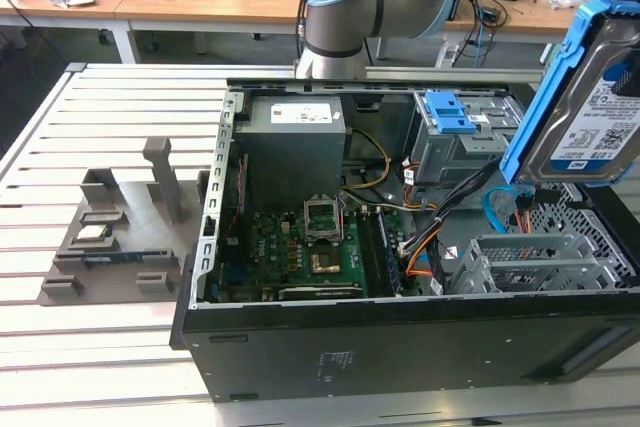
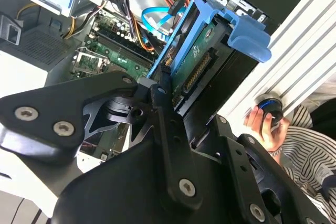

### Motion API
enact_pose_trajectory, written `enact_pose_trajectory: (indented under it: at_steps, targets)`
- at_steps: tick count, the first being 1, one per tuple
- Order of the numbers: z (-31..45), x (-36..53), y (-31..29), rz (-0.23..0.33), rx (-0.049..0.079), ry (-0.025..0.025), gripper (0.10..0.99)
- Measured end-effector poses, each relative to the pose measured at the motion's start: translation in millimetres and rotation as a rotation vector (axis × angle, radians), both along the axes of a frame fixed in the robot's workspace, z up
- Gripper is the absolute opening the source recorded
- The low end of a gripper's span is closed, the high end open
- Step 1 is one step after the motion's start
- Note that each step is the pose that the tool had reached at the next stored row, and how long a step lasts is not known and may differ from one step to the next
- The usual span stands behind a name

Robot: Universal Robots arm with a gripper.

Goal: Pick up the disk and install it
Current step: 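Pick up the disk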

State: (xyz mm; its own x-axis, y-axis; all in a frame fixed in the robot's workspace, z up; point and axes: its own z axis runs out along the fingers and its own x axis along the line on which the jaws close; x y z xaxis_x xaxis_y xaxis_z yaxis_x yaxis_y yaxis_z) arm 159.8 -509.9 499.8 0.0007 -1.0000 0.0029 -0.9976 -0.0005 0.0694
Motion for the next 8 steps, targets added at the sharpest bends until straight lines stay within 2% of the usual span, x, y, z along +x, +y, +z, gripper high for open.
enact_pose_trajectory:
  at_steps: [5, 8]
  targets:
    - [-4.6, 13.8, 0.0, 0.000, 0.000, 0.0000, 0.353]
    - [-8.8, 16.0, 0.0, 0.000, 0.000, 0.0000, 0.353]
